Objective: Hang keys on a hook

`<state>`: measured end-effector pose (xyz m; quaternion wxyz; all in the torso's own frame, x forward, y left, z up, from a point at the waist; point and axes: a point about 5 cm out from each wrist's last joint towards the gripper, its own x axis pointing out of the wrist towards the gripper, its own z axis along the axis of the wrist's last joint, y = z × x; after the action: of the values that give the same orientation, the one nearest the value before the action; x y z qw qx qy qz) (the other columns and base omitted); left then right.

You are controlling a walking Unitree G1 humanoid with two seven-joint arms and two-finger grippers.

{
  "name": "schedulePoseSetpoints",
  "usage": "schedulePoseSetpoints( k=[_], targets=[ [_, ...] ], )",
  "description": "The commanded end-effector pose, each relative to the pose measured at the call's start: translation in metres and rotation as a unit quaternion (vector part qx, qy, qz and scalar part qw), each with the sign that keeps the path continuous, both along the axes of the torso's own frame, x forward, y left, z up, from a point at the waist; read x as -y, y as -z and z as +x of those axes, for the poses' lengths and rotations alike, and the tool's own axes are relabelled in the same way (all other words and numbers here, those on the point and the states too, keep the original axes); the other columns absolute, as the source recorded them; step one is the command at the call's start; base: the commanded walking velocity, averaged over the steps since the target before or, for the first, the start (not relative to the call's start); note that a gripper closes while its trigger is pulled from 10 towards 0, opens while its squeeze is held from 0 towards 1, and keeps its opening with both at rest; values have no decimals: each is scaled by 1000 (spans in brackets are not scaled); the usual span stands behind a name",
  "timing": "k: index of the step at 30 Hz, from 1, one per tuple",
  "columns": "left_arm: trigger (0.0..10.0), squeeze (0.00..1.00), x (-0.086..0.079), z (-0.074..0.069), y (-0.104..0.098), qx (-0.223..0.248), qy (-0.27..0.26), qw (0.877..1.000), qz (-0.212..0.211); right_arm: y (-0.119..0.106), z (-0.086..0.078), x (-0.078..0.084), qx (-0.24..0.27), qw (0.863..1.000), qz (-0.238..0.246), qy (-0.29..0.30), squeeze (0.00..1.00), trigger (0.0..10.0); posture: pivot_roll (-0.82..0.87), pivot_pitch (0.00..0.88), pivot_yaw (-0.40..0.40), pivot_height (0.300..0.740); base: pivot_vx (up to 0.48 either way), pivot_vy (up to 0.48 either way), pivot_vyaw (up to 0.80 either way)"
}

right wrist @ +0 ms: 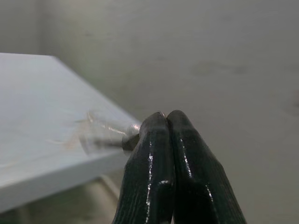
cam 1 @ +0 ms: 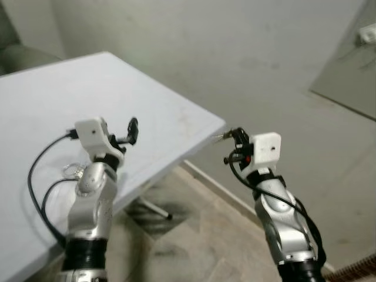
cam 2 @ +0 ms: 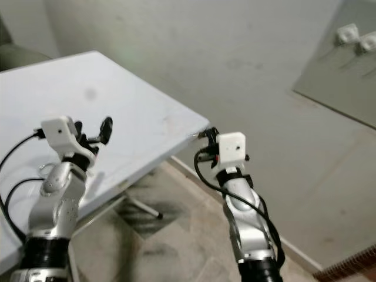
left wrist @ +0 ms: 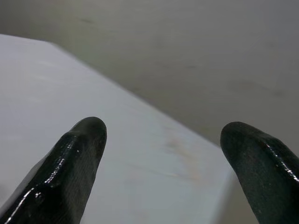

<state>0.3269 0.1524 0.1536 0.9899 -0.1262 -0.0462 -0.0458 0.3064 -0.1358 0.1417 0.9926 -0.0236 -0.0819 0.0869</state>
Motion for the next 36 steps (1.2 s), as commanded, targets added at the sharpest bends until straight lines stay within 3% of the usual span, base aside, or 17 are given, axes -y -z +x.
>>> schedulePoseSetpoints(
  k=[1, 13, 30, 36],
  targets=[
    [10000, 0, -3, 0, -2, 2, -1, 1000, 16, -7, 1, 0, 10, 1000, 6, 3, 0, 10000, -23, 0, -73, 740, 0, 0, -781],
    [10000, 0, -3, 0, 0, -3, 25, 999, 45, -8, 5, 18, 14, 1000, -11, 18, 0, 10000, -26, 0, -48, 740, 0, 0, -781],
    [10000, 0, -2, -1, -4, -1, 9, 999, 33, -4, 2, 13, 12, 1000, 11, 25, 0, 10000, 11, 0, -52, 740, 0, 0, -780],
    [10000, 0, -3, 0, -7, 1, -1, 1000, 26, -1, 4, 10, 2, 999, 3, 33, 0, 10000, 30, 0, -63, 740, 0, 0, 0]
  ],
)
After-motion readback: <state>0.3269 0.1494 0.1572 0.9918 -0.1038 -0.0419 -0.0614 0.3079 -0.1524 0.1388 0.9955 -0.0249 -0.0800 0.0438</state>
